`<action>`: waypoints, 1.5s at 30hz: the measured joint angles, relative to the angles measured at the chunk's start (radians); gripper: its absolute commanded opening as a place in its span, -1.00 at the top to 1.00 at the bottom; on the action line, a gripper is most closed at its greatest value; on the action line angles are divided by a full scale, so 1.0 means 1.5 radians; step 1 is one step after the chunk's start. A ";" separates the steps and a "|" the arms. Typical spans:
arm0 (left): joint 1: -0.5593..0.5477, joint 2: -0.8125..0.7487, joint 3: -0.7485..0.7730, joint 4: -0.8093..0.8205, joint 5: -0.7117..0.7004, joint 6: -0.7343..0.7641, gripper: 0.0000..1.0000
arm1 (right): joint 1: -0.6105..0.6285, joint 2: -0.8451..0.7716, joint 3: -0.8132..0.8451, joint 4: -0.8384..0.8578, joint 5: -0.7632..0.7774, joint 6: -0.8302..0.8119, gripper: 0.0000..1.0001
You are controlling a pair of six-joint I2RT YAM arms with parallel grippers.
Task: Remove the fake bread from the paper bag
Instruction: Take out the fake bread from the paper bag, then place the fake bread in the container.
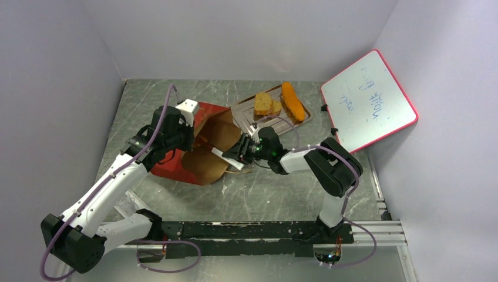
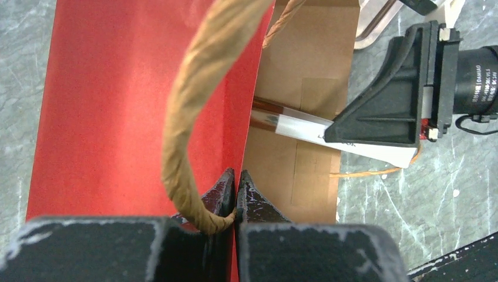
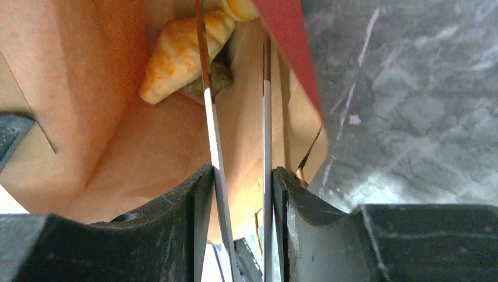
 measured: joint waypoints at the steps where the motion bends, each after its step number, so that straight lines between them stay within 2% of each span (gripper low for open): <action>1: -0.001 0.000 0.000 0.000 0.001 0.000 0.86 | 0.000 0.004 0.008 0.000 0.000 -0.001 0.17; 4: -0.002 0.000 0.000 0.000 0.004 0.000 0.86 | 0.002 0.014 0.026 -0.003 0.002 -0.001 0.31; 9: -0.006 0.002 0.000 0.000 -0.001 -0.004 0.86 | 0.004 0.015 0.031 -0.005 0.001 -0.002 0.73; 15: -0.009 0.029 0.003 -0.003 -0.061 -0.036 0.86 | 0.006 -0.018 0.016 -0.028 0.009 -0.003 0.99; 29: -0.004 0.157 0.077 -0.036 -0.254 -0.121 0.86 | 0.007 -0.212 -0.011 -0.138 0.080 -0.021 1.00; 34: 0.021 0.178 0.093 -0.039 -0.270 -0.123 0.86 | 0.007 -0.267 -0.011 -0.196 0.110 -0.044 1.00; 45: 0.125 0.187 0.126 -0.037 -0.274 -0.121 0.86 | -0.018 -0.428 -0.020 -0.319 0.166 -0.081 1.00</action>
